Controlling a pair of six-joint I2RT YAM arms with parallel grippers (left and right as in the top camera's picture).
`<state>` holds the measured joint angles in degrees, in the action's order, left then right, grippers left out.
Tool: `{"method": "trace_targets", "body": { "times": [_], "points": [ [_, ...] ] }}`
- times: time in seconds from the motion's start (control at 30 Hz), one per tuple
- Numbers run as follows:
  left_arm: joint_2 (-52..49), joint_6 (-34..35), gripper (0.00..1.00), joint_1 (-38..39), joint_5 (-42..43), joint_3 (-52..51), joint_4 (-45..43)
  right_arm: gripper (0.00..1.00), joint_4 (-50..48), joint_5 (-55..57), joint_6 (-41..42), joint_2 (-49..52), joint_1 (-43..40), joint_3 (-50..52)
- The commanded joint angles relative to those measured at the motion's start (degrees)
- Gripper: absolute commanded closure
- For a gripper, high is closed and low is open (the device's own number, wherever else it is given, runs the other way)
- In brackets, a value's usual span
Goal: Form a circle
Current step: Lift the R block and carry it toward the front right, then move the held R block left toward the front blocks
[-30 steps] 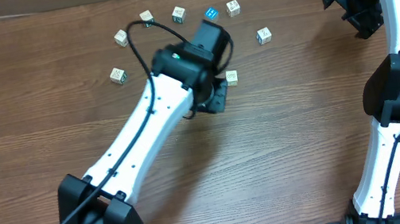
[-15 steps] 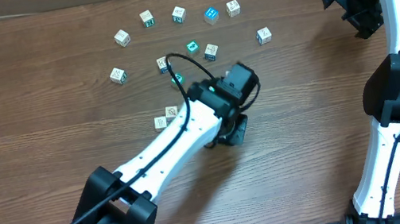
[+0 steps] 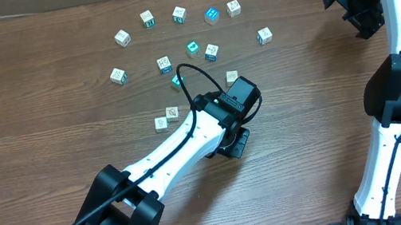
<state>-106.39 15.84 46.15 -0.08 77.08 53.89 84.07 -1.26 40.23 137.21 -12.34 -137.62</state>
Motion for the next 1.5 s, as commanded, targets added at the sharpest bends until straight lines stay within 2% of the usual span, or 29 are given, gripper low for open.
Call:
{"method": "trace_targets", "body": {
  "times": [0.0, 0.13, 0.67, 0.87, 1.47],
  "points": [
    [0.76, -1.66, 0.89, 0.17, 2.71, -0.26, -0.57, 0.00, -0.02, 0.11, -0.15, -1.55, -0.11, -0.98],
    [0.76, -1.66, 0.96, 0.17, 3.15, -0.26, -1.03, 0.00, -0.02, 0.11, -0.15, -1.55, -0.11, -0.98],
    [0.76, -1.62, 0.93, 0.17, 5.95, -0.26, -0.48, 0.00, -0.02, 0.11, -0.15, -1.55, -0.11, -0.98],
    [0.76, -1.44, 0.96, 0.17, 5.95, -0.26, -0.13, 0.00, -0.02, 0.11, -0.15, -1.55, -0.11, -0.98],
    [0.76, -1.46, 0.95, 0.17, 5.90, -0.42, 1.86, 0.00, -0.02, 0.11, -0.15, -1.55, -0.11, -0.98]
  ]
}}
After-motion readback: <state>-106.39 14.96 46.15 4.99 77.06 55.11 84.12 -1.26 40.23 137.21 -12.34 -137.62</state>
